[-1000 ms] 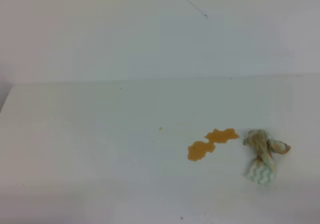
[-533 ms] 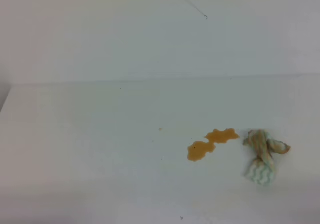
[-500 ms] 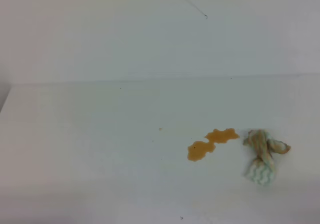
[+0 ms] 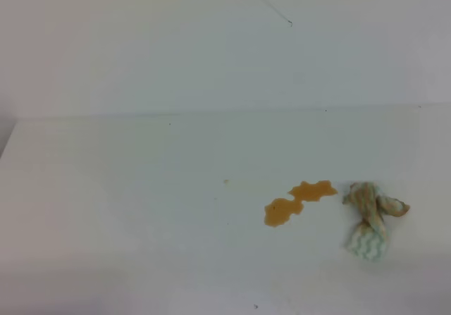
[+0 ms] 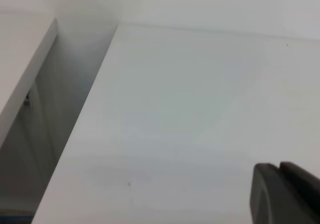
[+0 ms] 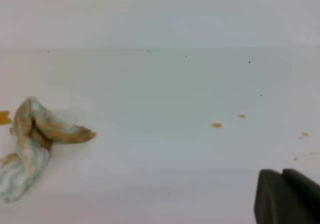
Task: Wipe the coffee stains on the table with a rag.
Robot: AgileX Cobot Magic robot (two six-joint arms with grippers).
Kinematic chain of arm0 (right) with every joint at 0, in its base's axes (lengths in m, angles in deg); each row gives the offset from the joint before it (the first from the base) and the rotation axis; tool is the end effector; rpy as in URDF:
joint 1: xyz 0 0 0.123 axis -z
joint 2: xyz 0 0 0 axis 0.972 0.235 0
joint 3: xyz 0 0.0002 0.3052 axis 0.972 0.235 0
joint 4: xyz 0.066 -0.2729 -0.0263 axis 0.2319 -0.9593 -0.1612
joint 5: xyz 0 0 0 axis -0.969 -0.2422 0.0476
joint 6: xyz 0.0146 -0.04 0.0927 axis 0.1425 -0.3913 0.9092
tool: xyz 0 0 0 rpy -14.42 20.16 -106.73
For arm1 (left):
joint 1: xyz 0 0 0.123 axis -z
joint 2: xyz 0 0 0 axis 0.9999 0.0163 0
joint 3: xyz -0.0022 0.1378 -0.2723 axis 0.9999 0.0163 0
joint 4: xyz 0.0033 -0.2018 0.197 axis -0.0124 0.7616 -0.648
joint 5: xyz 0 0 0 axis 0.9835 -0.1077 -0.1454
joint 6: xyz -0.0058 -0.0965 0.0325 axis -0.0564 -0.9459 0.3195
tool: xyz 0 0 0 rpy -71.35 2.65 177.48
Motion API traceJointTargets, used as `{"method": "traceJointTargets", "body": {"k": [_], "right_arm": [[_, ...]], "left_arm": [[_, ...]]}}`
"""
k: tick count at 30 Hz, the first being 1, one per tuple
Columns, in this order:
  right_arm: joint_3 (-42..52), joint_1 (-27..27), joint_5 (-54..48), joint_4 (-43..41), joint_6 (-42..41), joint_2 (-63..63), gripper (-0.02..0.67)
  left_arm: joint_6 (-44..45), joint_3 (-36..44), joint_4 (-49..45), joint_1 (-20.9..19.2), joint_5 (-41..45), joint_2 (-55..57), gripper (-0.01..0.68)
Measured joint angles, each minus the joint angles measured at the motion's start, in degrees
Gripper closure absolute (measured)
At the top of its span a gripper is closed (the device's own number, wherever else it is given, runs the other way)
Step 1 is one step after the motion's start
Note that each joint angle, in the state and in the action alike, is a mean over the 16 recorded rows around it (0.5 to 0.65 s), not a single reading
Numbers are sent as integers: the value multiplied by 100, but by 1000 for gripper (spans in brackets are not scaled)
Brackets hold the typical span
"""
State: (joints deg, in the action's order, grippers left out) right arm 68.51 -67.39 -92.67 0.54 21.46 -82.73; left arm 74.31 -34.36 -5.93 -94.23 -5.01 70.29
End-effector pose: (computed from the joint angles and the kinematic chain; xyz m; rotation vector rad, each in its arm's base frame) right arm 0.0742 -0.0129 0.1820 0.0207 1.8014 -0.2262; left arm 0.0756 0.0042 0.1798 -0.2010 1.7789 -0.0703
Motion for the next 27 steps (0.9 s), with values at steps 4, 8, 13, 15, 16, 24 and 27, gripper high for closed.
{"method": "traceJointTargets", "body": {"k": [4, 8, 13, 15, 16, 24, 27], "right_arm": [[0, 0, 0, 0, 0, 0, 652], [0, 0, 0, 0, 0, 0, 652], [0, 0, 0, 0, 0, 0, 652], [0, 0, 0, 0, 0, 0, 652], [0, 0, 0, 0, 0, 0, 652], [0, 0, 0, 0, 0, 0, 652], [0, 0, 1, 0, 0, 0, 652]], "left_arm": [[0, -27, 1, 0, 16, 0, 672], [0, -27, 1, 0, 22, 0, 672], [0, -54, 1, 0, 38, 0, 672], [0, -54, 1, 0, 38, 0, 672], [0, -67, 1, 0, 38, 9, 672], [0, -54, 1, 0, 32, 0, 672], [0, -54, 1, 0, 32, 0, 672]]}}
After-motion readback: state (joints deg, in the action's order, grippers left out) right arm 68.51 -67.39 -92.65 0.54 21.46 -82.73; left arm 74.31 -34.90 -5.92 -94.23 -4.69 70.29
